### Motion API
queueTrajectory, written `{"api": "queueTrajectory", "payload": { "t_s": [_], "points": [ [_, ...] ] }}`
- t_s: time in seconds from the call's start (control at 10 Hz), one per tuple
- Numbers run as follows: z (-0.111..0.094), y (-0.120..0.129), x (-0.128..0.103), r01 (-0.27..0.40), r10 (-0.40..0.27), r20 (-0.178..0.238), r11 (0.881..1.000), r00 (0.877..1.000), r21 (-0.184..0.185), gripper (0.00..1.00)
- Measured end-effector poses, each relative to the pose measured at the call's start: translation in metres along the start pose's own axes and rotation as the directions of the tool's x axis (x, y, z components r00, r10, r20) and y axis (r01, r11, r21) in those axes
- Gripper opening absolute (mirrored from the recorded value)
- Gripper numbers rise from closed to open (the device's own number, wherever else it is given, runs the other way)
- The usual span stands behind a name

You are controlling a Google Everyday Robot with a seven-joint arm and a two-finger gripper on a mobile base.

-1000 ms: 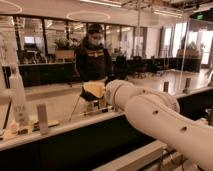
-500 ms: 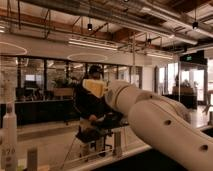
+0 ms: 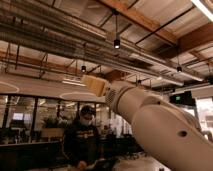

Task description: Place banana in purple bowl

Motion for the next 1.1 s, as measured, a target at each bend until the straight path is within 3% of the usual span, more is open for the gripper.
{"api": "queueTrajectory", "payload": {
  "t_s": [0.3,0.6,0.8,0.9,1.1],
  "points": [
    [-0.016,0.007,-0.005,-0.113,0.112,0.028,0.994,0.993,0.014,0.8],
    [-0.029,0.011,-0.008,-0.243,0.241,0.065,0.97,0.968,0.031,0.8],
    [-0.036,0.01,-0.009,-0.334,0.329,0.098,0.941,0.939,0.043,0.8],
    [-0.04,0.01,-0.008,-0.387,0.379,0.118,0.921,0.918,0.049,0.8],
    [-0.047,0.007,-0.008,-0.511,0.495,0.178,0.858,0.85,0.055,0.8]
  ]
}}
